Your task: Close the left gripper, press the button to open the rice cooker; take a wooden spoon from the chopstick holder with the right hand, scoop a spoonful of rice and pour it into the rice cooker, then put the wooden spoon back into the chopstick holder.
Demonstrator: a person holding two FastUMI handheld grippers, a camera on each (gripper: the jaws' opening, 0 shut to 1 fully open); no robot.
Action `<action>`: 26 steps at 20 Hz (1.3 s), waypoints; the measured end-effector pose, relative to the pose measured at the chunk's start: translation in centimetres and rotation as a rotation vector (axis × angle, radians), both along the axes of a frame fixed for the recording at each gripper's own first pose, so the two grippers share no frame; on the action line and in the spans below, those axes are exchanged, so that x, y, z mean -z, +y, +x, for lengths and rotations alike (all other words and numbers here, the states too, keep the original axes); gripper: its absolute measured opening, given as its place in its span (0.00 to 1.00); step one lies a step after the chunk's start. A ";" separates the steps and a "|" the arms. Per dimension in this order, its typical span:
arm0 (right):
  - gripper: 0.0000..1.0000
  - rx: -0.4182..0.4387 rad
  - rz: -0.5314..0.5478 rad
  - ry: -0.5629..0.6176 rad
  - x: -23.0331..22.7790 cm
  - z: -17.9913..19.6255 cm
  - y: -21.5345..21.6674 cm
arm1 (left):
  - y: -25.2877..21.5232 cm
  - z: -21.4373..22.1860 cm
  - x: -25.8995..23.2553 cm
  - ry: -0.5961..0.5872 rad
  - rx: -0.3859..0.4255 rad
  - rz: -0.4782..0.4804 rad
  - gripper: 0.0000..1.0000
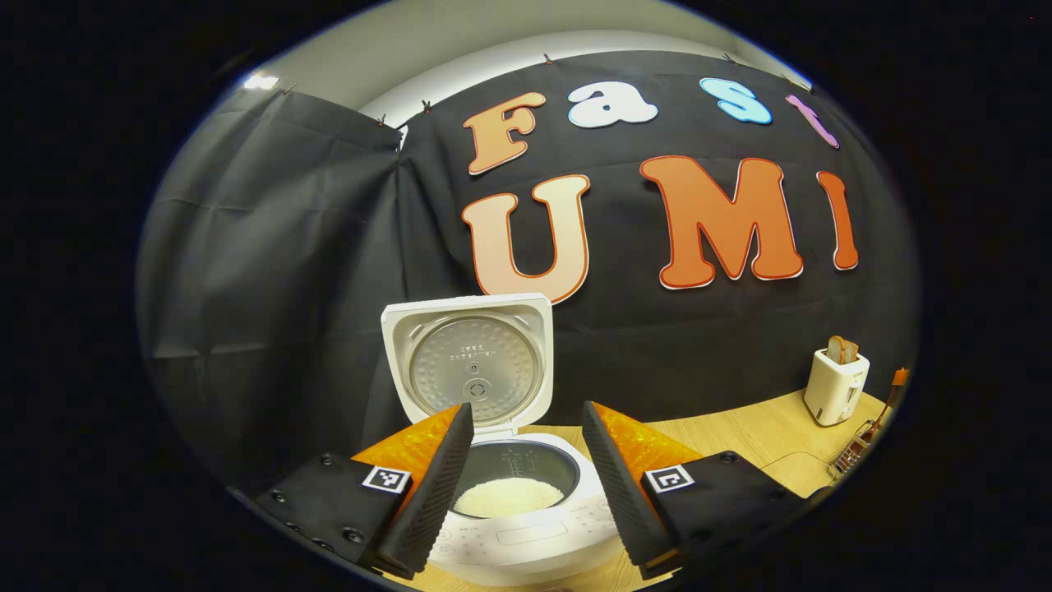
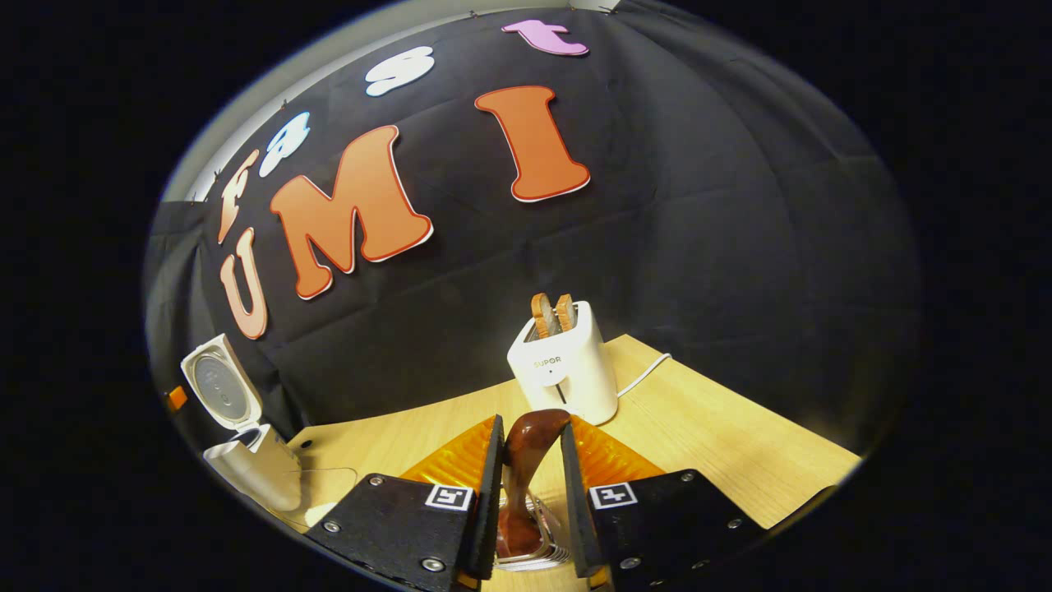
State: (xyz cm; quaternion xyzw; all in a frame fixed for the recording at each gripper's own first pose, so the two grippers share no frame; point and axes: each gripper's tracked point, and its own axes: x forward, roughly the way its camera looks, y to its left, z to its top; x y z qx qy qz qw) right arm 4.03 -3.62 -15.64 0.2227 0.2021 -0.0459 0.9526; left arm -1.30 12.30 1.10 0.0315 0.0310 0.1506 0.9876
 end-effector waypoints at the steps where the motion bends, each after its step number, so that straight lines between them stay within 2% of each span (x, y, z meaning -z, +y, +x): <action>1: 0.35 -0.012 0.004 -0.008 -0.3 -0.3 0.2 | -0.3 0.0 0.1 0.001 0.006 0.005 0.88; 4: 0.30 -0.039 0.030 -0.020 -0.9 -1.6 0.8 | -0.7 0.1 0.2 0.001 0.018 0.020 0.87; 6: 0.28 -0.050 0.029 -0.017 -1.1 -2.5 0.8 | -1.1 0.0 0.0 -0.006 0.029 0.023 0.90; 8: 0.28 -0.061 0.023 -0.019 -1.2 -3.3 0.9 | -1.5 -0.1 0.0 -0.016 0.036 0.029 0.91; 9: 0.28 -0.063 0.020 -0.021 -1.3 -3.7 1.0 | -1.7 0.0 0.0 -0.026 0.041 0.037 0.87; 10: 0.33 -0.066 0.017 -0.018 -1.3 -3.9 1.1 | -1.9 0.0 -0.1 -0.030 0.044 0.049 0.87; 11: 0.28 -0.073 0.016 -0.013 -1.4 -4.4 1.3 | -2.1 0.1 0.0 -0.031 0.046 0.064 0.91; 12: 0.28 -0.080 0.018 -0.009 -1.4 -4.9 1.6 | -2.5 -0.1 -0.1 -0.038 0.052 0.082 0.91; 14: 0.28 -0.086 0.005 -0.007 -1.5 -5.5 1.7 | -3.3 0.0 -0.3 -0.053 0.076 0.091 0.86; 15: 0.28 -0.092 -0.007 -0.009 -1.5 -5.6 1.8 | -3.6 0.2 -0.1 -0.059 0.086 0.085 0.87; 16: 0.28 -0.100 -0.020 -0.016 -1.6 -5.7 2.1 | -3.7 0.2 0.0 -0.064 0.097 0.075 0.94; 17: 0.28 -0.108 -0.030 -0.028 -1.7 -5.7 2.3 | -3.7 0.1 0.3 -0.067 0.104 0.064 0.89; 18: 0.28 -0.114 -0.036 -0.040 -1.8 -5.5 2.4 | -3.8 0.1 0.5 -0.064 0.107 0.055 0.94; 21: 0.24 -0.142 0.004 -0.097 -2.2 -4.2 3.1 | -4.0 0.1 1.1 -0.052 0.114 0.035 0.95; 22: 0.27 -0.147 0.009 -0.107 -2.0 -3.6 3.2 | -4.1 0.0 1.3 -0.049 0.115 0.028 0.89; 23: 0.23 -0.147 0.024 -0.117 -2.1 -2.9 3.3 | -4.0 0.0 1.4 -0.046 0.114 0.020 0.89; 24: 0.23 -0.156 0.029 -0.125 -1.9 -2.3 3.5 | -3.9 -0.1 1.6 -0.044 0.111 0.014 0.95; 26: 0.21 -0.156 0.052 -0.139 -2.0 -1.4 3.8 | -3.6 -0.1 1.7 -0.040 0.105 0.003 0.95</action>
